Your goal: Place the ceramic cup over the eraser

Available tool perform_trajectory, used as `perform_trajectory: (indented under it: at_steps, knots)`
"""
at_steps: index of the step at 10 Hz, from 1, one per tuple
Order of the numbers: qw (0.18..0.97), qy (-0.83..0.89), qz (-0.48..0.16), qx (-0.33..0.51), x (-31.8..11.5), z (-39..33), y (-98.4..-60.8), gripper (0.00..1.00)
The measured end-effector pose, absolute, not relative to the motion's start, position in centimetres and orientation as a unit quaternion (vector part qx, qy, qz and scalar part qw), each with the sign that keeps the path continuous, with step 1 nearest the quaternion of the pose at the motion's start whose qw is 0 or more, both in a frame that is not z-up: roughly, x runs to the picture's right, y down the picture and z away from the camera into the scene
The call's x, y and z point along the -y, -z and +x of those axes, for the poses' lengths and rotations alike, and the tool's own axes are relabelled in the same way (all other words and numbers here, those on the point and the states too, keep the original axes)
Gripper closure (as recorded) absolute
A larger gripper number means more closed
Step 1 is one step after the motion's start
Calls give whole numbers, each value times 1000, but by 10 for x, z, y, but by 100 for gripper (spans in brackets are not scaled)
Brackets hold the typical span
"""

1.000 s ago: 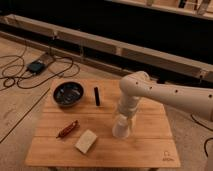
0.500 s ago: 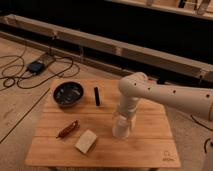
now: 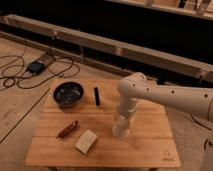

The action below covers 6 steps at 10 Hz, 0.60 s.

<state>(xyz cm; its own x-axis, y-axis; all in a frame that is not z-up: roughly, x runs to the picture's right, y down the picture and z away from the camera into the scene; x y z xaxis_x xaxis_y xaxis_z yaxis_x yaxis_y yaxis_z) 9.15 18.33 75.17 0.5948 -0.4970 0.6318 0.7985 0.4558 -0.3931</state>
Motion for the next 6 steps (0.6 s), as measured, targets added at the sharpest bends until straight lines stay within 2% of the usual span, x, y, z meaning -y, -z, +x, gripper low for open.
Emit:
perform_trajectory:
  at_steps: [2,6]
  knots:
    - [827,393,-335,221,-178,88,-747,98]
    - [830,402,-319,221,-147,87,-724,98]
